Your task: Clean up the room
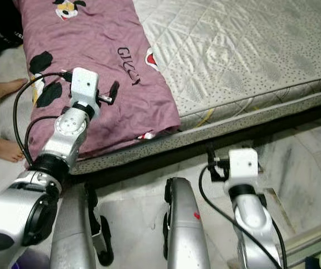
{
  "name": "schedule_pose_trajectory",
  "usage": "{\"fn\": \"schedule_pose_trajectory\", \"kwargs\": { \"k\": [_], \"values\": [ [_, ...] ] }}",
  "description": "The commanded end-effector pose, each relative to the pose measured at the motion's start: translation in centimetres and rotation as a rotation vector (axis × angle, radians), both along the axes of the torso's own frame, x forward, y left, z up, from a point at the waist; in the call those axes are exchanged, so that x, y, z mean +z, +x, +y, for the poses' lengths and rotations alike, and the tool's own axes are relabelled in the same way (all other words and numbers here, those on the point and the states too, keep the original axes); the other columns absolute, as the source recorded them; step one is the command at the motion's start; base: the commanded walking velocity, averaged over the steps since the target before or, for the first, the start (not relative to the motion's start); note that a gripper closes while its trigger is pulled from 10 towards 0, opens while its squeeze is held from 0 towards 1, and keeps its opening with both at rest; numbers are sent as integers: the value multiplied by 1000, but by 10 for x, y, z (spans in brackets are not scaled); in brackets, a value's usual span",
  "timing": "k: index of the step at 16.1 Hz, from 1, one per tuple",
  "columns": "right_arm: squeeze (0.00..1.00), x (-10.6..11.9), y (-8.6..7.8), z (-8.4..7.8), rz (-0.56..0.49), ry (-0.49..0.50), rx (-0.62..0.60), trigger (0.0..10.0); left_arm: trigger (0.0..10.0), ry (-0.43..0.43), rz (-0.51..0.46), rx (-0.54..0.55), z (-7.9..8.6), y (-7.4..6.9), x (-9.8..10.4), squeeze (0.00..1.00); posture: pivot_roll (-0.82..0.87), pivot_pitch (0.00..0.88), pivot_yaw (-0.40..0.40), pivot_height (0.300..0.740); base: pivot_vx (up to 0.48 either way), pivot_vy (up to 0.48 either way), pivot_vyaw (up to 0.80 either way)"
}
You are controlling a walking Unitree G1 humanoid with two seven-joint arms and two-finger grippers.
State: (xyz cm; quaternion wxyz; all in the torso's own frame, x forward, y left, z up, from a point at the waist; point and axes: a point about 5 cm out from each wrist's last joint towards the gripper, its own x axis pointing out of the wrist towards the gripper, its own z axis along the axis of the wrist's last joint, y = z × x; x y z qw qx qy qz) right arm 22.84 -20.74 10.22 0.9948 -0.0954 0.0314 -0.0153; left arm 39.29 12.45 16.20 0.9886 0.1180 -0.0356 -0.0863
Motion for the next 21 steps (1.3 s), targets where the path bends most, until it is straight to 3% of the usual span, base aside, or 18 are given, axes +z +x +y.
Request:
{"fn": "schedule_pose_trajectory", "kwargs": {
  "k": [1, 2, 6, 11, 13, 18, 21],
  "values": [
    [0, 3, -6, -5, 1, -15, -17, 10000, 10000, 2, 82, 4, -1, 1, -9, 0, -213, 223, -29, 566, 0, 0, 0],
    [0, 3, -13, -7, 12, -21, -25, 10000, 10000, 14, 164, -24, -6, 1, -18, 0, -228, 243, -31, 566, 0, 0, 0],
    [0, 1, -37, -16, 61, -41, -50, 10000, 10000, 72, 344, -121, -21, -8, -45, 0, -261, 306, -41, 566, 0, 0, 0],
    [0, 3, -44, -17, 83, -44, -55, 10000, 10000, 144, 554, -79, -7, -28, -88, 0, -277, 329, -48, 566, 0, 0, 0],
    [0, 5, -39, -18, 78, -46, -55, 10000, 10000, 116, 544, -63, -4, -27, -87, 0, -274, 319, -48, 566, 0, 0, 0],
    [0, 9, -5, -7, 12, -20, -25, 10000, 10000, 62, 361, -55, -10, -8, -50, 0, -230, 219, -36, 566, 0, 0, 0],
    [0, 16, 15, -2, -46, 0, -14, 10000, 10000, -25, 115, -28, -11, 5, -6, 0, -203, 151, -19, 566, 0, 0, 0]
  ]
}}
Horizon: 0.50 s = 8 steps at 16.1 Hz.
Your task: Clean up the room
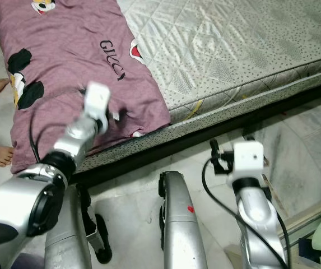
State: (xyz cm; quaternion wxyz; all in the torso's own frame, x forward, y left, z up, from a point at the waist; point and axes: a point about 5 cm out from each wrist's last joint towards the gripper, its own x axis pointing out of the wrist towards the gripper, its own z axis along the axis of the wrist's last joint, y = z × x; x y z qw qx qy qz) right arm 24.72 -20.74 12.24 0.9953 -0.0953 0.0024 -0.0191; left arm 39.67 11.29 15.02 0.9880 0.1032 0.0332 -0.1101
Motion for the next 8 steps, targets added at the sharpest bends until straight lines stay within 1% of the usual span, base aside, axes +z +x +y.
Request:
{"fn": "schedule_pose_trajectory", "kwargs": {
  "k": [1, 2, 3, 4, 5, 6, 7, 8],
  "values": [
    [0, -3, 2, -1, -2, 8, -9, 10000, 10000, -26, -76, 5, 0, 2, 13, 0, -192, 130, -15, 566, 0, 0, 0],
    [0, 2, 13, 4, -32, 24, 3, 10000, 10000, -58, -172, 7, -2, 2, 25, 0, -173, 105, -13, 566, 0, 0, 0],
    [0, 5, 23, 11, -54, 39, 19, 10000, 10000, -87, -235, 19, -1, -1, 31, 0, -159, 86, -12, 566, 0, 0, 0],
    [0, 10, 38, 24, -82, 64, 54, 10000, 10000, -95, -319, 55, 5, -8, 32, 0, -128, 46, -15, 566, 0, 0, 0],
    [0, 12, 41, 29, -96, 72, 68, 10000, 10000, -103, -347, 73, 9, -13, 32, 0, -128, 46, -15, 566, 0, 0, 0],
    [0, 20, 56, 43, -131, 106, 102, 10000, 10000, -122, -387, 146, 26, -30, 26, 0, -93, 1, -11, 566, 0, 0, 0],
    [0, 23, 62, 47, -145, 121, 110, 10000, 10000, -133, -394, 181, 34, -38, 23, 0, -79, 0, -7, 566, 0, 0, 0],
    [0, 24, 66, 50, -153, 147, 113, 10000, 10000, -138, -400, 191, 40, -47, 20, 0, -67, 0, -3, 566, 0, 0, 0]
  ]
}}
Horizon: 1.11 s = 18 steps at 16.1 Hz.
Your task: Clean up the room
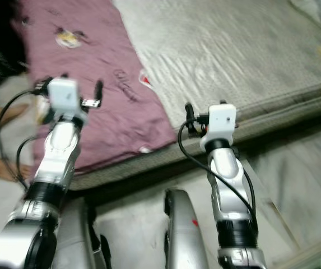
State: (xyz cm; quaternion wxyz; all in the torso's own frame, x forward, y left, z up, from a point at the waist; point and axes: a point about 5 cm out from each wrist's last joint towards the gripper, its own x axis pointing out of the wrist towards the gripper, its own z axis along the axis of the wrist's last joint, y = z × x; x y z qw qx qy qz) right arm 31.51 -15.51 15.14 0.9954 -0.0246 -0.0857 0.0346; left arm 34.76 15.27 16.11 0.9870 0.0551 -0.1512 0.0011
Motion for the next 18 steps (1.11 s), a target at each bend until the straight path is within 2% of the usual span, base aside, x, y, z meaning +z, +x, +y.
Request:
{"fn": "schedule_pose_trajectory", "kwargs": {
  "k": [1, 3, 5, 6, 12, 13, 18],
  "values": [
    [0, -2, 8, 3, -4, 41, 0, 10000, 10000, 3, -41, 15, 9, -11, 3, 0, -51, 0, 2, 566, 0, 0, 0],
    [0, 3, 16, 10, -25, 56, 12, 10000, 10000, 52, -29, 86, 25, -21, -8, 0, -31, 0, 2, 566, 0, 0, 0],
    [0, 9, 24, 17, -61, 65, 47, 10000, 10000, 40, -8, 158, 40, -35, -15, 0, -11, 0, -6, 566, 0, 0, 0],
    [0, 11, 28, 19, -69, 70, 58, 10000, 10000, 35, -7, 163, 41, -36, -13, 0, -3, 0, -9, 580, 0, 0, 0],
    [0, 21, 39, 27, -115, 118, 73, 10000, 10000, 45, -18, 141, 38, -25, -3, 0, -7, 0, 5, 650, 0, 0, 0],
    [0, 28, 40, 28, -143, 128, 87, 10000, 10000, 40, -22, 144, 38, -23, -1, 0, -7, 0, 8, 670, 0, 0, 0],
    [0, 29, 42, 28, -162, 143, 61, 10000, 10000, 31, -28, 118, 30, -16, 3, 0, -35, 0, 34, 735, 0, 0, 0]
  ]
}}
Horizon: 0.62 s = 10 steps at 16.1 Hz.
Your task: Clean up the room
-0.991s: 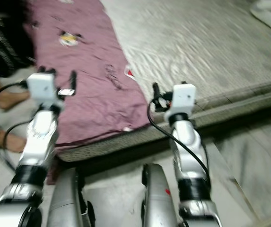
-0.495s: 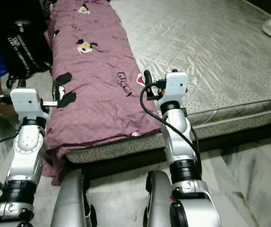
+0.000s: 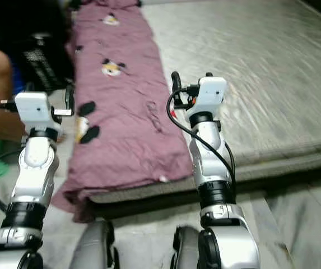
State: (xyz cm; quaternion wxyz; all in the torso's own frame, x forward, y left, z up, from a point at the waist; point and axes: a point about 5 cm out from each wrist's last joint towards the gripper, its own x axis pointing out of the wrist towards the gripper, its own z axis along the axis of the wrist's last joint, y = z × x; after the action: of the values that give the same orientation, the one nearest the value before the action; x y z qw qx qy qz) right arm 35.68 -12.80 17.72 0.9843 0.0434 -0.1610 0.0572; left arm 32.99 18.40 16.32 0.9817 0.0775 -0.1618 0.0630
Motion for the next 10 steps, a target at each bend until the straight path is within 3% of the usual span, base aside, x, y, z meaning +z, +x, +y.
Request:
{"fn": "schedule_pose_trajectory", "kwargs": {
  "k": [1, 4, 10],
  "values": [
    [0, 0, -2, 0, -12, 6, -5, 10000, 10000, 5, 1, -14, -3, 4, 3, 0, -35, 0, 34, 740, 0, 0, 0],
    [0, -7, -4, -5, 2, 3, -25, 10000, 10000, 5, 20, -19, -4, 5, -1, 0, -47, 0, 55, 740, 0, 0, 0],
    [0, -13, -7, -6, 19, -15, -19, 10000, 10000, -18, 27, -6, -6, 2, -5, 0, -39, 0, 26, 740, 0, 0, 0]
  ]
}}
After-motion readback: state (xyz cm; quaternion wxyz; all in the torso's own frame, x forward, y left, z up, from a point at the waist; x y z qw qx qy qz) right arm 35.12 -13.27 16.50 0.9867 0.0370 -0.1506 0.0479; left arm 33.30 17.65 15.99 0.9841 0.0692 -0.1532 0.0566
